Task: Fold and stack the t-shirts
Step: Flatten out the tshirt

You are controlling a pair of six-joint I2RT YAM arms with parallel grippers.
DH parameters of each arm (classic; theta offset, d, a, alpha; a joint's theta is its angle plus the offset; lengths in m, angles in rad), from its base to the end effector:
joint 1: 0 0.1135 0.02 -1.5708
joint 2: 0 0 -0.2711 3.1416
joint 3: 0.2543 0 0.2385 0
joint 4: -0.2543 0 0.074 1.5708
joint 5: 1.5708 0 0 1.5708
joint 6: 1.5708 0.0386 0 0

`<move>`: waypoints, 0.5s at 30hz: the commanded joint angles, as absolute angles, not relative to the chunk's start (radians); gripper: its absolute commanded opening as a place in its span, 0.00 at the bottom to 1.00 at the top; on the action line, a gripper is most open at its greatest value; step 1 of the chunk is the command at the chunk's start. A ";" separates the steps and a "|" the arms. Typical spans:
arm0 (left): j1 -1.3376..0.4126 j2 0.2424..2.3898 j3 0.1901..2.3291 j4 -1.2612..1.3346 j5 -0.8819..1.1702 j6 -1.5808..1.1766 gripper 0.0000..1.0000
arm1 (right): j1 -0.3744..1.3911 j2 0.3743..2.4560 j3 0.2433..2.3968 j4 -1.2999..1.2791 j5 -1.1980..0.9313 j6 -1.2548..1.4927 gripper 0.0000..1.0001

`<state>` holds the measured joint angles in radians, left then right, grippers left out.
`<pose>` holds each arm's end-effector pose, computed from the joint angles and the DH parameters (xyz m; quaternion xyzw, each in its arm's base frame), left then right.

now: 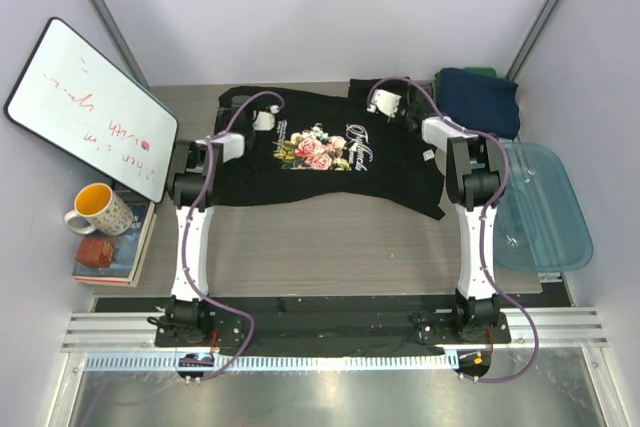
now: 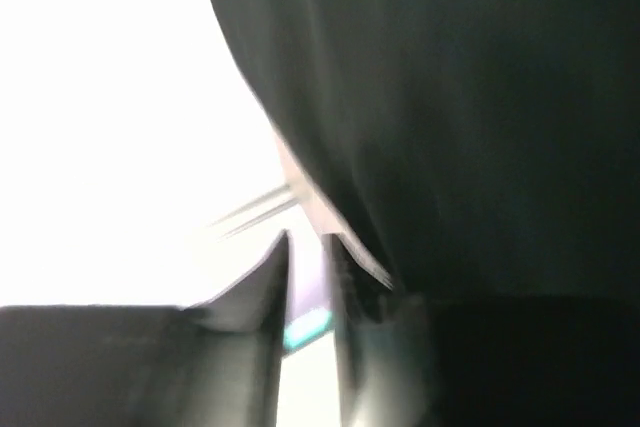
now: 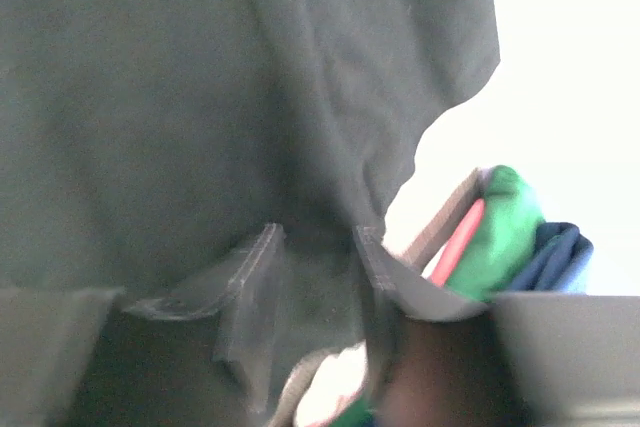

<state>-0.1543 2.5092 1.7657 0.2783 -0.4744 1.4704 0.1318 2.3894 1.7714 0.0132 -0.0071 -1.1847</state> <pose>0.5422 -0.0665 0.1131 0.5156 0.6585 0.4704 0.2815 0.5288 0.0704 0.1499 -0.5431 0.6996 -0.2306 0.4031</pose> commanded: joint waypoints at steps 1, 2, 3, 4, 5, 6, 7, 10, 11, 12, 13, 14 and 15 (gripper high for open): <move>-0.143 2.269 1.610 0.434 -0.456 1.424 0.44 | 0.138 2.130 1.720 -0.104 -0.089 -1.124 0.55; -0.144 2.188 1.580 0.452 -0.448 1.416 0.57 | 0.138 2.102 1.710 -0.127 -0.098 -1.106 0.58; -0.144 2.149 1.553 0.451 -0.433 1.410 0.63 | 0.137 2.070 1.707 -0.176 -0.104 -1.095 0.62; -0.144 2.111 1.502 0.443 -0.427 1.404 0.63 | 0.138 2.015 1.709 -0.211 -0.127 -1.083 0.67; -0.146 2.030 1.476 0.414 -0.417 1.390 0.63 | 0.137 1.984 1.721 -0.262 -0.150 -1.074 0.67; -0.146 1.988 1.448 0.388 -0.387 1.379 0.63 | 0.135 1.959 1.727 -0.387 -0.175 -1.083 0.67; -0.147 1.938 1.398 0.350 -0.359 1.365 0.61 | 0.133 1.938 1.730 -0.459 -0.205 -1.095 0.69; -0.138 1.768 1.317 0.096 -0.208 1.313 0.58 | 0.127 1.890 1.743 -0.785 -0.310 -1.181 0.68; -0.135 1.729 1.295 0.013 -0.160 1.310 0.58 | 0.129 1.888 1.730 -0.860 -0.333 -1.205 0.68; -0.135 1.659 1.278 -0.132 -0.108 1.330 0.58 | 0.129 1.896 1.723 -1.002 -0.336 -1.259 0.67; -0.132 1.631 1.229 -0.197 -0.034 1.348 0.59 | 0.127 1.902 1.709 -1.047 -0.334 -1.269 0.66; -0.132 1.600 1.206 -0.266 -0.003 1.374 0.59 | 0.121 1.907 1.674 -1.078 -0.331 -1.267 0.65; -0.132 1.556 1.181 -0.349 0.046 1.431 0.57 | 0.115 1.916 1.655 -1.098 -0.330 -1.250 0.64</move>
<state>-0.1406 1.6474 1.2877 0.0616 -0.2039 1.3655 0.1291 1.8595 1.7332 -0.7124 -0.2691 -1.1984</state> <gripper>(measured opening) 0.589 0.660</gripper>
